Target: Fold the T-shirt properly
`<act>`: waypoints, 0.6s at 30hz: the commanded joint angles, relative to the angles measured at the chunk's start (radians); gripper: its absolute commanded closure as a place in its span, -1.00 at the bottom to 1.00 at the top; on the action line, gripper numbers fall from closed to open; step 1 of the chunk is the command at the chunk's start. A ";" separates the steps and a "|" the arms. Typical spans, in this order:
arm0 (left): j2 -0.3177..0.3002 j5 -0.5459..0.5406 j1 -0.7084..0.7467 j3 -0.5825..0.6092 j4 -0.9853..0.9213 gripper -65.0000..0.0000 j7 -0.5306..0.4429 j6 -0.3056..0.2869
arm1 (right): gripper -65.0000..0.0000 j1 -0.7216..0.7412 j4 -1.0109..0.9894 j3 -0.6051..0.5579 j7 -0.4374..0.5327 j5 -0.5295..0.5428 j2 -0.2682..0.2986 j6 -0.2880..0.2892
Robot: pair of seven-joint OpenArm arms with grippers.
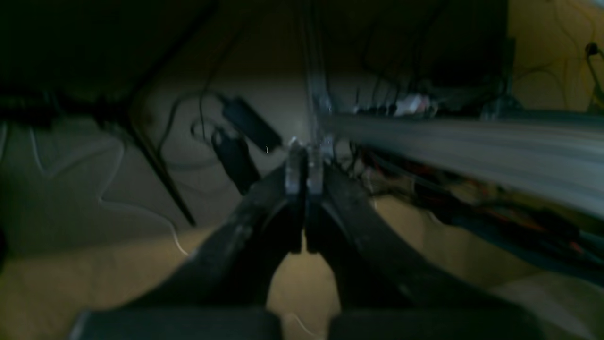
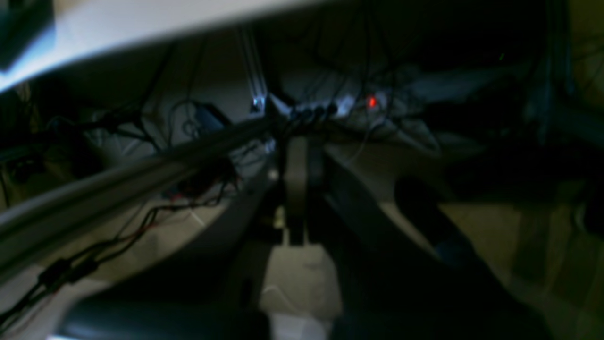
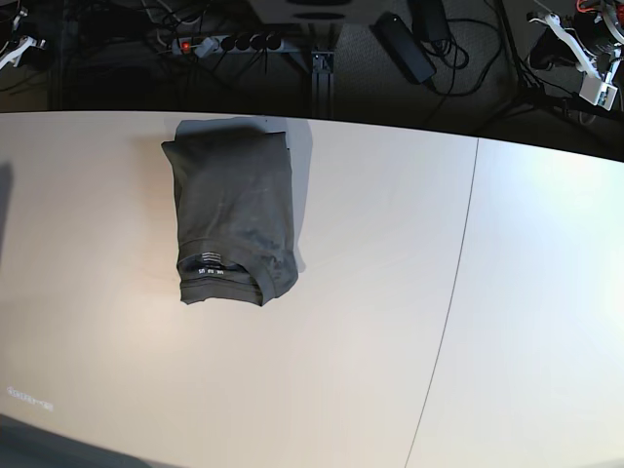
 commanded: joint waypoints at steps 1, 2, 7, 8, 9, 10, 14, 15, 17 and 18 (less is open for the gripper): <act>-0.014 -0.013 0.011 -0.007 -0.012 1.00 -0.012 -0.013 | 1.00 -0.023 0.011 0.011 0.005 0.010 0.019 0.074; -0.014 -0.010 0.011 -0.007 -0.043 1.00 -0.013 -0.013 | 1.00 -0.034 0.011 0.010 0.005 0.009 0.019 0.074; -0.014 0.135 0.003 0.014 -0.295 1.00 -0.227 -0.013 | 1.00 -0.078 0.005 -0.067 0.022 -0.043 0.019 0.073; -0.014 0.180 -0.007 0.031 -0.360 1.00 -0.278 -0.013 | 1.00 -0.080 -0.002 -0.100 0.029 -0.061 0.019 0.073; -0.014 0.228 -0.021 0.054 -0.426 1.00 -0.328 -0.013 | 1.00 -0.080 -0.014 -0.137 0.039 -0.086 0.019 0.073; -0.014 0.280 -0.039 0.082 -0.493 1.00 -0.376 -0.013 | 1.00 -0.080 -0.031 -0.181 0.058 -0.111 0.019 0.072; -0.027 0.437 -0.144 0.249 -0.763 1.00 -0.515 -0.013 | 1.00 -0.072 -0.142 -0.393 0.134 -0.232 0.019 0.062; -0.037 0.465 -0.182 0.306 -0.833 1.00 -0.549 -0.013 | 1.00 -0.063 -0.184 -0.447 0.144 -0.253 0.019 0.062; -0.057 0.514 -0.270 0.420 -0.972 1.00 -0.610 -0.013 | 1.00 -0.030 -0.286 -0.555 0.176 -0.291 0.019 0.061; -0.063 0.534 -0.319 0.474 -1.041 1.00 -0.635 -0.013 | 1.00 -0.008 -0.346 -0.605 0.198 -0.309 0.019 0.056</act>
